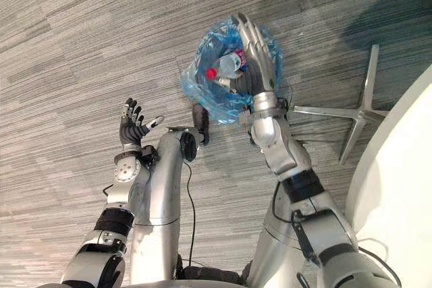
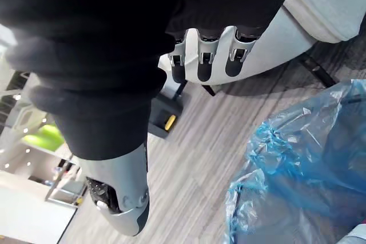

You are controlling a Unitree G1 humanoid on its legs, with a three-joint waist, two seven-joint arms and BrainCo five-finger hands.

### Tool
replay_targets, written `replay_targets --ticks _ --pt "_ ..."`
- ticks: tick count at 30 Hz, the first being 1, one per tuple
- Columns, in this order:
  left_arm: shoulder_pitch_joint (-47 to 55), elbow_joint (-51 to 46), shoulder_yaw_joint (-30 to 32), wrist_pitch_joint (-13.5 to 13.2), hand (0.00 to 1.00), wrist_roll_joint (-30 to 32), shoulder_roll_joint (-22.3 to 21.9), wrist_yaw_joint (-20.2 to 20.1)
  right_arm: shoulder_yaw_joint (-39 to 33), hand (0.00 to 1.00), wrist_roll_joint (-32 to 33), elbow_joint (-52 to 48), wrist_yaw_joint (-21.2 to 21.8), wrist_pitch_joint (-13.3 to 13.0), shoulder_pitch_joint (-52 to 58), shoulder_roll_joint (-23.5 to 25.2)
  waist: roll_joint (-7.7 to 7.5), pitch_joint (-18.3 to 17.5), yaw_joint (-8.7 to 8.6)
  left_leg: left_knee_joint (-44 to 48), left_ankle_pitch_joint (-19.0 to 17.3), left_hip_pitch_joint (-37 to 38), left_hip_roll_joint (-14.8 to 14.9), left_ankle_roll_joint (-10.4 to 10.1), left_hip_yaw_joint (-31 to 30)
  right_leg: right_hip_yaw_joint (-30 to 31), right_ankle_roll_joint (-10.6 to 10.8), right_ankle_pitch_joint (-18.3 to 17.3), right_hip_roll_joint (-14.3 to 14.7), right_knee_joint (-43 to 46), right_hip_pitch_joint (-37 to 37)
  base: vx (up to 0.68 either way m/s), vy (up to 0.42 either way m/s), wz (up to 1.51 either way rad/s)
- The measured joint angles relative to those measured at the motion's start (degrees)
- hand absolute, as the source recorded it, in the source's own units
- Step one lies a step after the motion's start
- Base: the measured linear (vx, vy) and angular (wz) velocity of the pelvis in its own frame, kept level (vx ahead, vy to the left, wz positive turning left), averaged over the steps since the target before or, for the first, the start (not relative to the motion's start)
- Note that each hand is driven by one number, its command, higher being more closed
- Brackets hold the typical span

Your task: Gather rubbish on tea table into small bin, then transfer packed bag to large trash can.

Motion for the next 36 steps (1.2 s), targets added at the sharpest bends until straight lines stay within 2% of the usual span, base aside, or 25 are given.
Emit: replay_targets --ticks 3,8,13,14,20,25,32,36 --pt "0.4 0.0 0.1 0.0 0.0 0.1 0.4 0.0 2.0 0.0 -2.6 0.8 0.9 -0.6 1.4 0.1 -0.29 0.0 -0.16 -1.2 0.8 0.3 0.1 -0.3 -0.1 -0.3 -0.2 0.2 0.2 -0.9 0.3 -0.01 0.004 0.02" --pt "0.5 0.0 0.0 -0.1 0.0 1.0 0.4 0.0 6.0 0.0 -7.6 11.4 2.8 -0.6 -0.1 2.1 -0.3 0.0 -0.1 -2.2 1.0 0.4 0.1 -0.6 -0.4 -0.7 -0.3 0.2 0.5 -1.5 0.3 -0.01 0.006 0.01" --pt "0.1 -1.2 -0.2 -0.1 0.0 0.7 1.1 0.0 6.7 0.0 -9.5 21.5 2.5 1.9 -5.9 4.5 -0.29 0.0 -0.1 -2.5 1.1 -1.4 0.1 -0.7 -0.4 -0.6 -0.2 0.1 0.5 -1.2 -1.8 -0.03 0.02 0.01" --pt "-0.6 -1.7 -0.1 -0.1 0.0 0.4 1.7 0.0 6.5 1.0 -9.6 24.8 2.4 3.1 -8.4 5.5 -0.29 0.0 0.06 -2.4 1.2 -2.8 0.0 -0.8 -0.4 -0.5 -0.2 0.1 0.5 -0.9 -3.4 -0.04 0.024 0.02" --pt "-2.4 -1.2 -0.1 -2.0 0.0 -1.3 3.1 0.1 7.5 1.0 -9.5 34.2 4.1 5.6 -14.2 6.0 -0.28 0.0 0.78 0.0 1.6 -7.5 -0.4 -1.2 -1.3 -0.5 -1.0 -0.8 -0.4 2.9 -8.1 -0.03 0.025 0.11" --pt "-3.1 -0.7 -0.1 -1.9 0.0 -1.4 2.5 0.1 5.1 1.0 -2.0 33.7 4.4 5.4 -15.9 5.9 -0.29 -0.1 1.41 0.1 1.8 -7.5 -0.6 -1.5 -2.0 -0.6 -0.5 -1.4 -0.4 3.4 -8.1 -0.02 0.017 0.05" --pt "-3.1 -0.9 0.0 -1.7 0.0 -1.4 2.5 0.0 0.6 1.0 1.0 24.0 3.8 5.1 -14.1 5.9 -0.34 -0.2 1.4 0.2 2.2 -7.3 -0.5 -1.8 -2.1 -0.8 -0.5 -1.4 -0.3 3.4 -7.7 -0.01 0.017 -0.01" --pt "-2.8 0.0 -0.1 0.4 0.0 -1.1 1.6 -1.1 -1.7 1.0 1.8 16.4 3.6 5.0 -10.6 6.6 -0.33 -0.2 1.37 0.5 2.0 -3.2 0.1 -1.4 -2.7 -1.7 -0.5 -1.4 0.3 2.3 -2.5 0.0 0.021 -0.06"
